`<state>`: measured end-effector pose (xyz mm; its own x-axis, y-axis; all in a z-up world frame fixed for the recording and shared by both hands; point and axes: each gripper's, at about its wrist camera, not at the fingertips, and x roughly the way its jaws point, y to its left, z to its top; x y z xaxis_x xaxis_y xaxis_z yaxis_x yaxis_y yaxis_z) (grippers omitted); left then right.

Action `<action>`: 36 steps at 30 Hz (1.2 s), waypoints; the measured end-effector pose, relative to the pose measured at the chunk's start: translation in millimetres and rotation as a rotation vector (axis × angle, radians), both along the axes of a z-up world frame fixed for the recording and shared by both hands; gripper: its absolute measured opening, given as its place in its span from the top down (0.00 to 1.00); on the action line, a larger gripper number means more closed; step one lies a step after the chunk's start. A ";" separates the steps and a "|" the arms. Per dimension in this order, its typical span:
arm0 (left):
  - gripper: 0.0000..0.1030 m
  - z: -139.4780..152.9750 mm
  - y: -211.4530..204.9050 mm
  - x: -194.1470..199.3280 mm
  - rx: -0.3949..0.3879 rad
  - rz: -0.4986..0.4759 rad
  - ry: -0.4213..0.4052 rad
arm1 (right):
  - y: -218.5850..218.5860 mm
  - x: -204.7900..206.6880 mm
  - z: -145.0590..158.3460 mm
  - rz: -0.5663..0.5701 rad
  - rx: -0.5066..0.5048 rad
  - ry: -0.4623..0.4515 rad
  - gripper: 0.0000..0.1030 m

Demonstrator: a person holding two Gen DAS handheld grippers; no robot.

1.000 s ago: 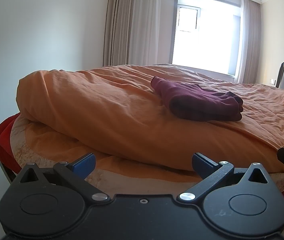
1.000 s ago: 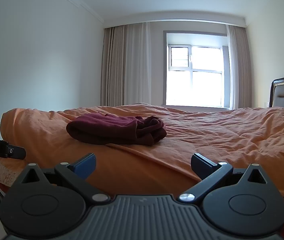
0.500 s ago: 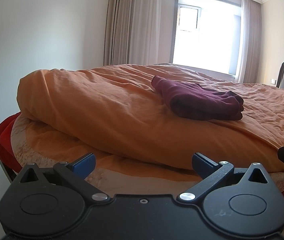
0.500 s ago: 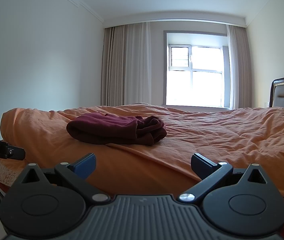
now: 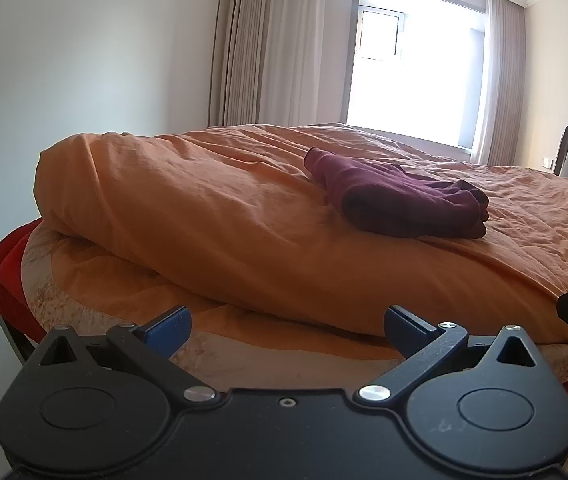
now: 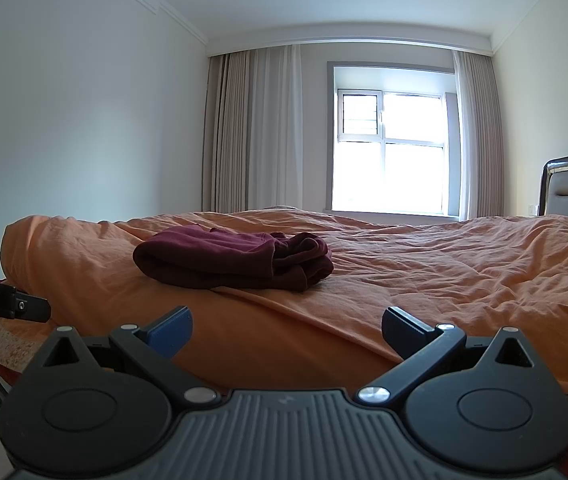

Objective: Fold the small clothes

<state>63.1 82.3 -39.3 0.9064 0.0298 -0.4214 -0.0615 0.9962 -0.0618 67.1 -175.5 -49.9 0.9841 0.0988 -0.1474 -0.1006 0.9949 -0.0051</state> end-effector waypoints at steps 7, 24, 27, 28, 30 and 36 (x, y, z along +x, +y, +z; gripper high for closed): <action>0.01 0.2 -0.3 -0.1 0.000 0.000 0.001 | 0.1 -0.1 0.3 0.001 -0.001 0.000 0.00; 0.01 -0.2 0.1 -0.2 0.000 -0.001 0.002 | 0.0 0.2 -0.4 0.000 0.001 0.002 0.00; 0.01 -0.5 0.5 -0.9 -0.002 -0.002 0.001 | -0.8 -0.3 -1.2 0.001 0.002 0.003 0.00; 0.01 -0.8 0.1 -0.6 -0.003 -0.003 0.003 | -0.9 -0.3 -1.2 0.001 0.002 0.003 0.00; 0.01 -1.1 0.7 -0.5 -0.007 -0.005 0.005 | -0.8 -0.4 -1.5 0.001 0.001 0.003 0.00; 0.01 -1.5 -0.2 -0.2 -0.010 -0.012 0.009 | -0.9 -0.4 -1.4 0.001 0.002 0.004 0.00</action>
